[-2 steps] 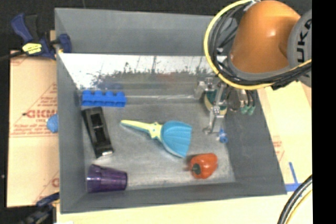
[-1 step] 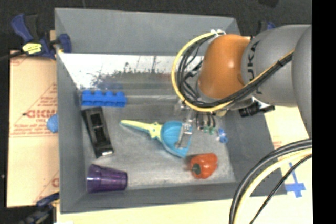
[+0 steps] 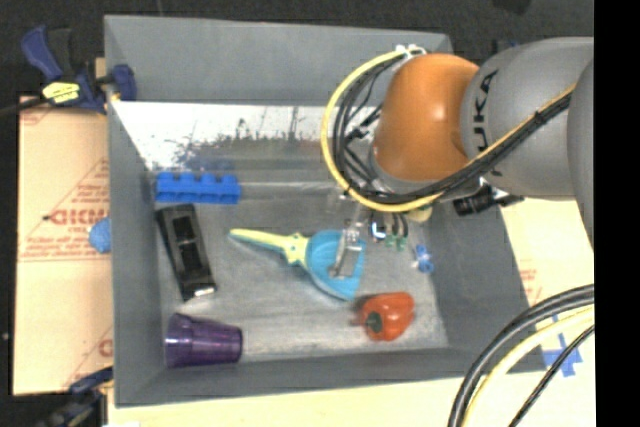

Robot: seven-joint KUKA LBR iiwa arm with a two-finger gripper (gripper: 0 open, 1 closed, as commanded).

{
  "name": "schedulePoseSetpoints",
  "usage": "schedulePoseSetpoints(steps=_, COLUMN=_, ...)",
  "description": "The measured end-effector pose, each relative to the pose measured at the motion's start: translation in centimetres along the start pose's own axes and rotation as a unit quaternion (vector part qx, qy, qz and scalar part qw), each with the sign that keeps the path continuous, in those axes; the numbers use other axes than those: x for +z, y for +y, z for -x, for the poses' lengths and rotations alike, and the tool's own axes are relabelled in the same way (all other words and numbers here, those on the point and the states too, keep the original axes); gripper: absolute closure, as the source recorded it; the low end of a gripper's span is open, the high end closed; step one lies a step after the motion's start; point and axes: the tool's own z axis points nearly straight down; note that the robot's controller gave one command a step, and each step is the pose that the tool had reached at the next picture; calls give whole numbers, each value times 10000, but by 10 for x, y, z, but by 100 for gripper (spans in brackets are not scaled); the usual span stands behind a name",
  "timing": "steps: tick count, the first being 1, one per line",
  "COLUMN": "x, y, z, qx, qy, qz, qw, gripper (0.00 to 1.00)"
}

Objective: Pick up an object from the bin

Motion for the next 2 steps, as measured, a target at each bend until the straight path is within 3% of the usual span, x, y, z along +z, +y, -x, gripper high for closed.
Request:
schedulePoseSetpoints(steps=1, x=52, y=6, z=-8, qx=870, qy=44, qz=-2, qw=9962, gripper=0)
schedulePoseSetpoints(steps=2, x=90, y=20, z=-3, qx=749, qy=-43, qz=14, qw=9972, gripper=0)
